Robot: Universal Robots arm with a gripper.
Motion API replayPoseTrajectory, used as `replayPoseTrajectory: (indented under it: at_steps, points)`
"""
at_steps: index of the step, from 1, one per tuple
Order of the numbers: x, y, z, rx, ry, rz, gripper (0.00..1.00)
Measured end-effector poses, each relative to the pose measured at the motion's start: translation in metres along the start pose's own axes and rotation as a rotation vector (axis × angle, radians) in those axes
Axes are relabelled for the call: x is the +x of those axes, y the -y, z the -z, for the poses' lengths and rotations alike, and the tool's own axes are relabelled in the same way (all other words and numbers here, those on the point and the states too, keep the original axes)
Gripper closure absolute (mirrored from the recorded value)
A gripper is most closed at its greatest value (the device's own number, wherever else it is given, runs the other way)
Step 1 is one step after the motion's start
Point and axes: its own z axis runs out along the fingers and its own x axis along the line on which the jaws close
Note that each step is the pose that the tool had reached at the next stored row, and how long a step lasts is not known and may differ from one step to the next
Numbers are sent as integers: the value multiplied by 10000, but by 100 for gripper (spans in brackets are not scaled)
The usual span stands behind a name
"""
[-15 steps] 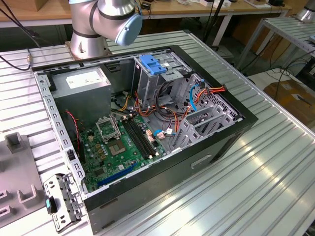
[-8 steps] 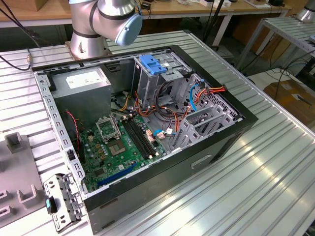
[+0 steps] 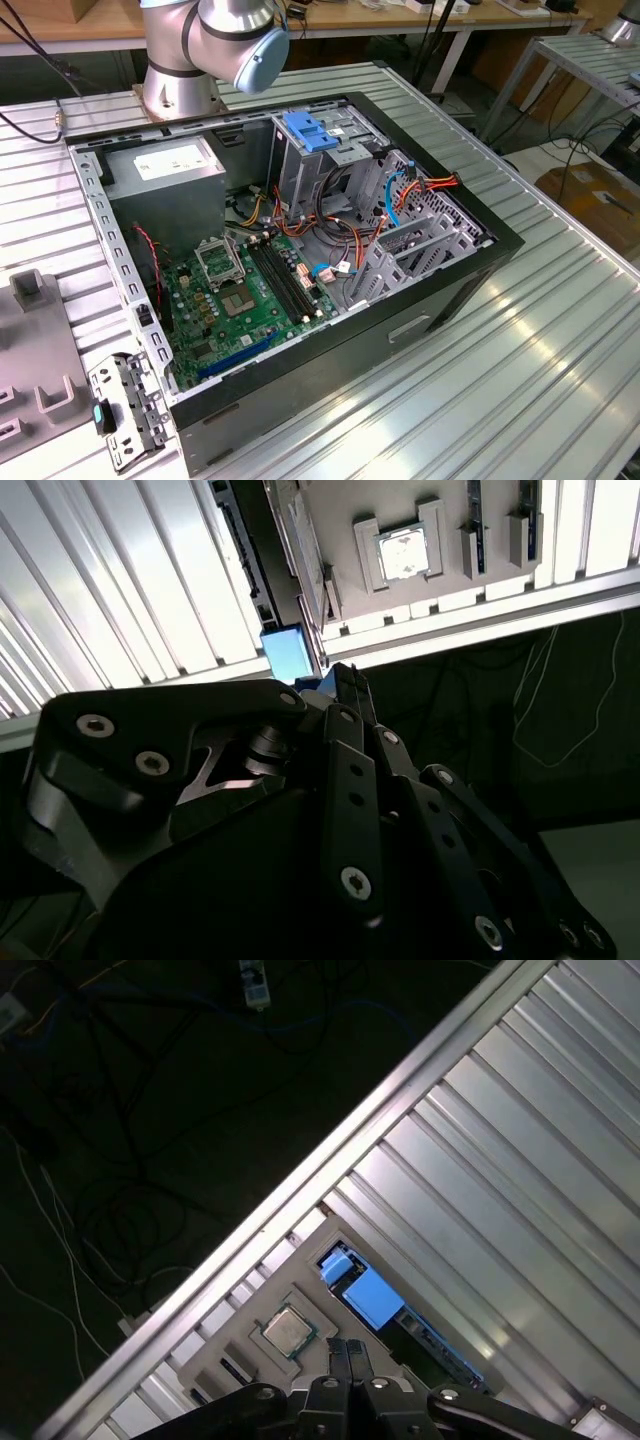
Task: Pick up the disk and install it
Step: 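Pick up the disk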
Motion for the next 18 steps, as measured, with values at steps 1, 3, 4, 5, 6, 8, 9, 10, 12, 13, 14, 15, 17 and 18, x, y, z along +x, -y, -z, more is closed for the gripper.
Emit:
replayPoseTrajectory:
  at_steps: [1,3,4,5,6,8,9,10,12,13,14,15,17,18]
  points:
    - [0,0,0,2,-2,43,89]
    - [0,0,0,9,-9,222,89]
    - [0,0,0,12,-13,309,89]
    - [0,0,0,17,-18,434,89]
    - [0,0,0,25,-25,635,89]
    - [0,0,0,37,-38,937,89]
    - [0,0,0,43,-44,1080,89]
    - [0,0,0,48,-50,1225,89]
    - [0,0,0,62,-64,1571,89]
    - [0,0,0,70,-72,1762,89]
    - [0,0,0,75,-77,1897,89]
    - [0,0,0,79,-81,2001,89]
    - [0,0,0,80,-83,2039,89]
    - [0,0,0,81,-83,2042,89]
